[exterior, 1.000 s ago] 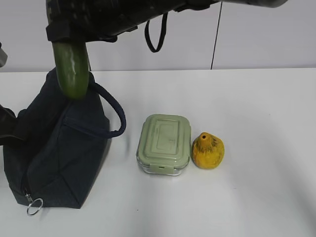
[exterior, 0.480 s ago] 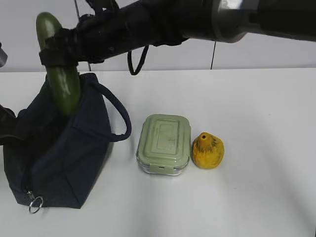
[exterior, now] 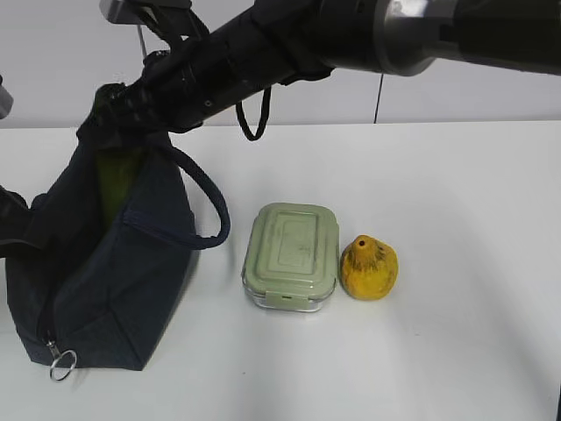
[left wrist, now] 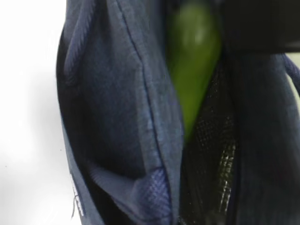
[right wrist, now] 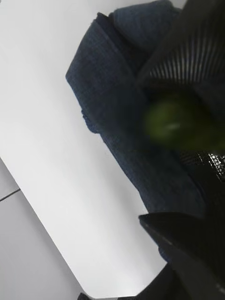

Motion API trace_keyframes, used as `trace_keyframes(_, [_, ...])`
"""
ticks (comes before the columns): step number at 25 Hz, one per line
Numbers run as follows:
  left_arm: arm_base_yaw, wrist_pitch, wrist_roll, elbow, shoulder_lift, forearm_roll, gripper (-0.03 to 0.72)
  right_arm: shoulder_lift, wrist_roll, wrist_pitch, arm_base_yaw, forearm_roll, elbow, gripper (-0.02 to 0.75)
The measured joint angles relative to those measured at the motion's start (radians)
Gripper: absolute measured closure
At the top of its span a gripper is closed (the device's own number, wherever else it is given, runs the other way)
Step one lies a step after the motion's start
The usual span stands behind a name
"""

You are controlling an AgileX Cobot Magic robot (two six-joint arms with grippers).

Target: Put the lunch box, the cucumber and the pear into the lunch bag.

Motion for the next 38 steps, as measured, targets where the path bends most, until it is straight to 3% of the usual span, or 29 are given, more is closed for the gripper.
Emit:
trace_keyframes(3, [0.0,0.0,0.0,0.0,0.0,0.0,0.704,0.0,0.016,0.045,0.0,-0.028,-0.031,0.093])
trace_keyframes(5, [0.0,0.0,0.0,0.0,0.0,0.001,0.704,-0.014,0.109,0.062,-0.009,-0.105,-0.035,0.093])
trace_keyframes(10, [0.0,0.001,0.001,0.0,0.0,0.002,0.704,-0.095,0.465,0.171,-0.055,-0.619,-0.035,0.131])
trace_keyframes(13, [0.0,0.001,0.001,0.0,0.0,0.003,0.704,-0.12,0.617,0.28,-0.131,-0.785,-0.039,0.14])
trace_keyframes(20, [0.0,0.001,0.001,0.0,0.0,0.004,0.704,-0.126,0.744,0.463,-0.274,-0.84,0.092,0.143])
trace_keyframes(24, [0.0,0.001,0.001,0.0,0.0,0.004,0.704,-0.126,0.75,0.489,-0.242,-0.851,0.141,0.143])
trace_keyframes(30, [0.0,0.0,0.001,0.0,0.0,0.004,0.704,-0.126,0.812,0.504,-0.152,-0.998,0.176,0.147])
trace_keyframes(38, [0.0,0.0,0.001,0.0,0.0,0.008,0.704,-0.109,0.835,0.5,-0.139,-1.032,0.264,0.185])
